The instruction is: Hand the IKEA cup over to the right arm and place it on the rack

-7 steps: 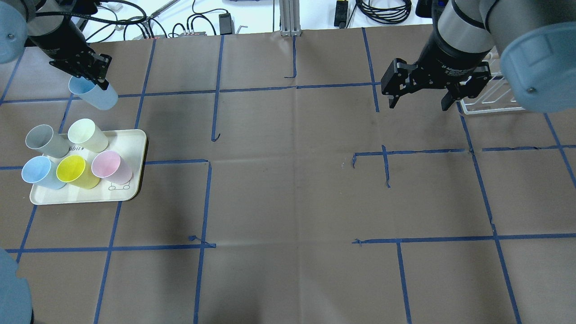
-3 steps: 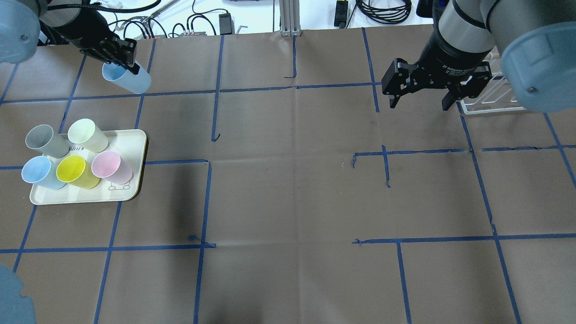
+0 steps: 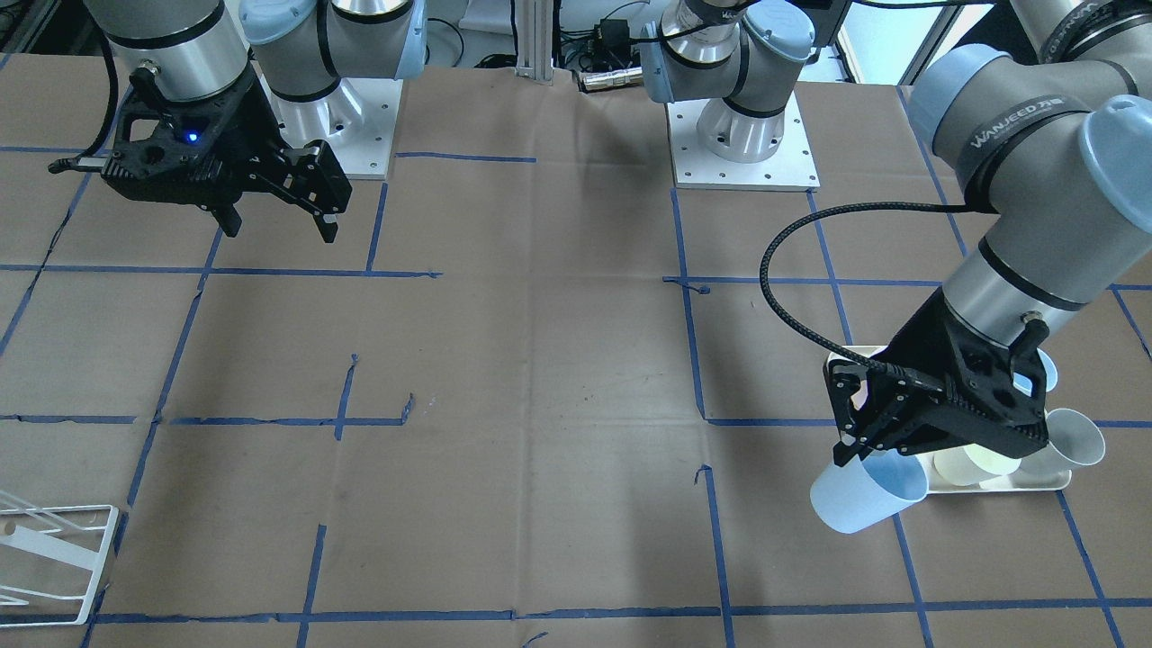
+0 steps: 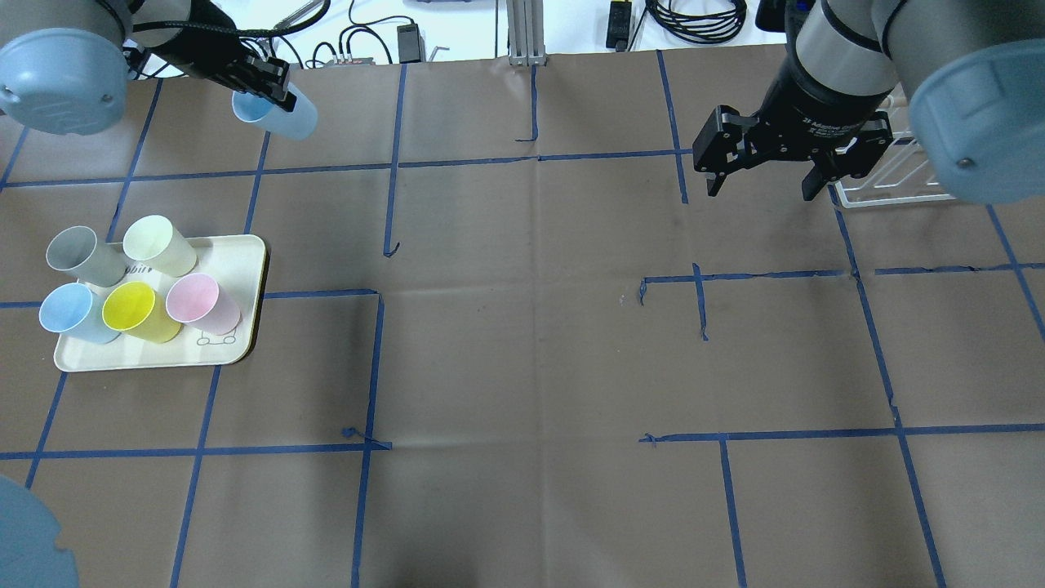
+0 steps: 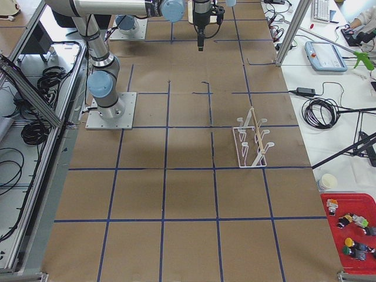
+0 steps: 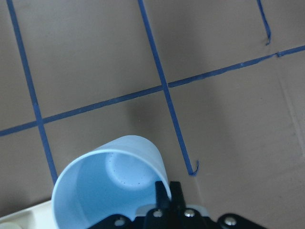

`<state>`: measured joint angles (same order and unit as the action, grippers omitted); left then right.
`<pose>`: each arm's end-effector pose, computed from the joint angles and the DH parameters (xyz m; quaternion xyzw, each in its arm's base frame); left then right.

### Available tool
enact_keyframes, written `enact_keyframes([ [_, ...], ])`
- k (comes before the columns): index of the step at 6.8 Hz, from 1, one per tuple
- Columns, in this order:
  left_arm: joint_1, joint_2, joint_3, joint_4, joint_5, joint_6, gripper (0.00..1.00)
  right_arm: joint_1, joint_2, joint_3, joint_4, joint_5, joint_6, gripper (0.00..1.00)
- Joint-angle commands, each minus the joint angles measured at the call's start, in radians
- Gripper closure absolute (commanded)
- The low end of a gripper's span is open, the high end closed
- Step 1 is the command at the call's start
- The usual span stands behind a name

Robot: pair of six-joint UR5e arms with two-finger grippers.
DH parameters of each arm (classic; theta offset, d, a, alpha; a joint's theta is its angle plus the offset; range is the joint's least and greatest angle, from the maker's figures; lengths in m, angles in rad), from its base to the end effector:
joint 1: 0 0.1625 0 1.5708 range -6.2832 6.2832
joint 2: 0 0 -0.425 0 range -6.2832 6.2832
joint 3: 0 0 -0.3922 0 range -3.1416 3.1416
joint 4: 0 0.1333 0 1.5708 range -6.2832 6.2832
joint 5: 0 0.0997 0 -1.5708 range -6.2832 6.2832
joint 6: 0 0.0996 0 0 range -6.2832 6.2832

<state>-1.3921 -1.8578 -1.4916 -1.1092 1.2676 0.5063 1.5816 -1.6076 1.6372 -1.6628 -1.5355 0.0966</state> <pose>-0.0494 -0.6435 0.4222 -0.1788 -0.9643 0.1681 0.0991 0.1420 -0.4806 0.4825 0.0423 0.9985 -0.0302 0.0193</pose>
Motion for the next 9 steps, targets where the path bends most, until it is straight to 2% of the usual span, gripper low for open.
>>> enact_keyframes([
  [1, -0.011, 0.011, -0.044, 0.127, -0.152, 0.032, 1.0, 0.0, 0.0, 0.001, 0.0, 0.0, 0.0, 0.0],
  [3, -0.024, 0.051, -0.052, 0.17, -0.288, 0.142, 1.0, 0.0, 0.0, 0.001, -0.006, 0.0, 0.0, 0.0],
  [4, -0.025, 0.054, -0.074, 0.233, -0.348, 0.196, 1.0, 0.0, 0.0, 0.001, -0.008, 0.0, 0.0, 0.0],
  [7, -0.024, 0.031, -0.229, 0.502, -0.52, 0.256, 1.0, 0.0, 0.0, 0.001, -0.008, 0.0, 0.0, 0.0],
  [9, -0.04, 0.016, -0.281, 0.652, -0.644, 0.259, 1.0, -0.005, 0.002, 0.003, -0.017, 0.0, -0.006, 0.0],
])
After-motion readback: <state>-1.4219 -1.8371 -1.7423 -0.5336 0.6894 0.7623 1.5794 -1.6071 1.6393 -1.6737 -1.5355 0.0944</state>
